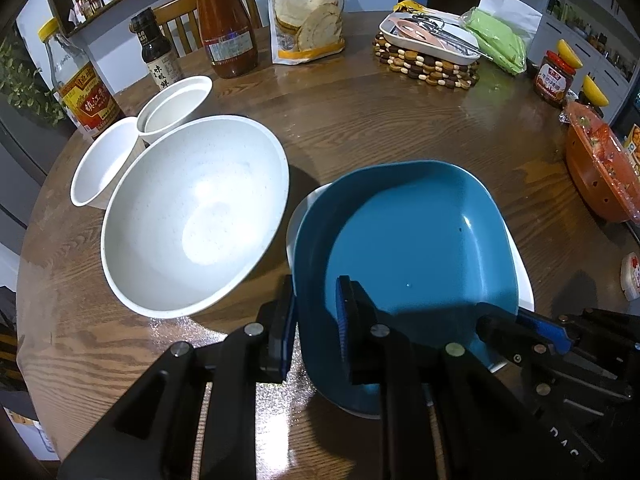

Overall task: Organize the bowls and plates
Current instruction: 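Lower the teal-blue plate onto the stacked patterned plates with both grippers, then open both grippers and pull back from the plate stack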

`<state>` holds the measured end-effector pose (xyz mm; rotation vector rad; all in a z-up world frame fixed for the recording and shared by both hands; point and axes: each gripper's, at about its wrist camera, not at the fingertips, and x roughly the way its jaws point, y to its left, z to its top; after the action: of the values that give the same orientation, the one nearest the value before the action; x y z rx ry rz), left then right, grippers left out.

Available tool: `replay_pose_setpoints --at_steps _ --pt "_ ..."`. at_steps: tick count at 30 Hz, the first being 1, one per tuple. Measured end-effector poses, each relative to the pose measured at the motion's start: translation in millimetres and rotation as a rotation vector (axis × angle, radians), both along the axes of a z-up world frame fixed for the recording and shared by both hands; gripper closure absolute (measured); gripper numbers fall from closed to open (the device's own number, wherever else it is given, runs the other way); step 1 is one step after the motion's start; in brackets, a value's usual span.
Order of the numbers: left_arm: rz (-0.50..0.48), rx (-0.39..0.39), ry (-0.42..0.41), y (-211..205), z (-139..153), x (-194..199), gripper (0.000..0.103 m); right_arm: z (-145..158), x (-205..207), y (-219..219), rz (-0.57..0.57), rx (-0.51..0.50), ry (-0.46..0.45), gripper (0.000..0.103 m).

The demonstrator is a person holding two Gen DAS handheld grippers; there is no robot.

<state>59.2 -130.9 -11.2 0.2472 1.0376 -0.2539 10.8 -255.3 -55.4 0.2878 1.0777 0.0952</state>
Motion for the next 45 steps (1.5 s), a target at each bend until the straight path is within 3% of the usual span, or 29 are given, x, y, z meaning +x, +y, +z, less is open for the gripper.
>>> replay_pose_setpoints --at_steps 23,34,42,45 --pt "0.002 0.005 0.0 0 -1 -2 0.081 7 -5 1 -0.003 -0.009 -0.015 0.09" --pt "0.001 -0.004 -0.041 -4 9 -10 0.066 14 -12 -2 -0.03 -0.012 -0.037 0.085" --pt "0.003 -0.009 -0.077 1 20 -19 0.063 24 -21 -1 -0.039 -0.01 -0.067 0.084" --pt "0.006 -0.02 -0.093 4 27 -25 0.057 29 -24 1 -0.038 -0.008 -0.081 0.084"
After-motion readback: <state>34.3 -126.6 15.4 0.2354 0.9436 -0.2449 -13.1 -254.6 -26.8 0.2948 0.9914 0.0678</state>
